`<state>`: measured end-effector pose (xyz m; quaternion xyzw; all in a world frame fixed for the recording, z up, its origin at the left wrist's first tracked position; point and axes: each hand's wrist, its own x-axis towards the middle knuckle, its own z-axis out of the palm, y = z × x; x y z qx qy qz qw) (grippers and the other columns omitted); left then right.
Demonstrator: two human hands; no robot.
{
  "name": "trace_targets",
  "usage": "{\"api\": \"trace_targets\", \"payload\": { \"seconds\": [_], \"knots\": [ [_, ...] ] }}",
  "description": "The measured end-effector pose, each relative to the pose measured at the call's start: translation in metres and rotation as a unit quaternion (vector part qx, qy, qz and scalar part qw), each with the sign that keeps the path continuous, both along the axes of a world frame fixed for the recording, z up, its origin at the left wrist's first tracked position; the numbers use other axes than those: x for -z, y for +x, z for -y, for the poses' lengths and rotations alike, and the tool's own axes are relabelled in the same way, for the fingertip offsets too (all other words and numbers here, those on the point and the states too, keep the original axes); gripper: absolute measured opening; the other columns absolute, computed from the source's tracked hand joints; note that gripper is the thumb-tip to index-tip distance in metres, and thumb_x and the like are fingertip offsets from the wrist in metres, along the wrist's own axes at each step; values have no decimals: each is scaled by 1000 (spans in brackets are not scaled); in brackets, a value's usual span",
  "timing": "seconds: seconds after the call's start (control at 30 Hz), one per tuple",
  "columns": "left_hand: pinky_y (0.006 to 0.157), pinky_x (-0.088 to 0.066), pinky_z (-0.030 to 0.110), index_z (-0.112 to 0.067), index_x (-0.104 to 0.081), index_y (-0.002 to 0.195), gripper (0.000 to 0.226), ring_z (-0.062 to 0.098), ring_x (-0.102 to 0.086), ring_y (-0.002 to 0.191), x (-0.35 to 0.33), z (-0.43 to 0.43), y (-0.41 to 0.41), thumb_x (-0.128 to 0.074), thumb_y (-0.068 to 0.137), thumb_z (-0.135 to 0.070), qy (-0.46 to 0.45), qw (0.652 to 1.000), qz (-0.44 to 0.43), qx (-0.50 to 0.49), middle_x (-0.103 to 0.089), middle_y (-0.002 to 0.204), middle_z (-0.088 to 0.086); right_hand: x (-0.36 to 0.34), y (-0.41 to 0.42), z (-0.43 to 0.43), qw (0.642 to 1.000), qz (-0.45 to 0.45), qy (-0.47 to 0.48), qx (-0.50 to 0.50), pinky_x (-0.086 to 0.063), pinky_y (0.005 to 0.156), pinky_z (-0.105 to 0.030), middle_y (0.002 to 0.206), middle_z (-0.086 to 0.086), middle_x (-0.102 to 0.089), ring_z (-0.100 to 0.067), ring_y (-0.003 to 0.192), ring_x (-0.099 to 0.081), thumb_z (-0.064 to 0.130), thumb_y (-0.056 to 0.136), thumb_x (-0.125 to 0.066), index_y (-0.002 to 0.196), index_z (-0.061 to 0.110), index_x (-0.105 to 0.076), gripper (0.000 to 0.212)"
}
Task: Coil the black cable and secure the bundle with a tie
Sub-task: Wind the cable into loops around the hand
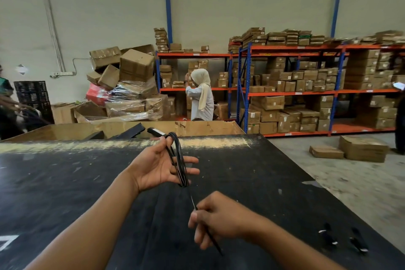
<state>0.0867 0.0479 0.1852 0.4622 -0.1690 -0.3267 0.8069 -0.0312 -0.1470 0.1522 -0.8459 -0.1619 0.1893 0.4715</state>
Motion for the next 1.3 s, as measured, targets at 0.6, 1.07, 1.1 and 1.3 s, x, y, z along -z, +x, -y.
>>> {"api": "trace_targets", "payload": {
  "seconds": [0.6,1.07,1.1,1.3],
  "knots": [
    [101,-27,71,-57,-21,144,46,56,-42,127,-5,16,-28,-22,97,-58,-74,975,54,202,-37,148,31,26,32,5,1000,21,-21,-4,-41,61,-23,85,-1,-69,-9,74,-62,31,97,-54,100,16,-69,22],
    [102,-31,68,-62,-18,142,46,53,-44,127,9,19,-42,-23,96,-62,3,952,56,302,-42,145,28,-54,94,42,960,209,-186,3,-54,79,-32,88,-4,-74,-13,82,-67,12,82,-72,88,11,-73,6],
    [103,-31,67,-61,-21,142,46,53,-43,128,9,20,-43,-22,96,-62,8,952,55,300,-43,145,27,-59,96,41,955,218,-203,-1,-54,81,-34,89,-4,-74,-17,86,-68,13,82,-73,86,11,-72,5],
    [104,-32,65,-52,-30,144,50,50,-48,126,3,25,-45,-23,96,-61,-3,957,50,284,-46,144,26,-68,106,35,930,256,-265,9,-46,68,-26,78,9,-66,-7,77,-61,21,83,-72,73,28,-65,14]
  ]
}}
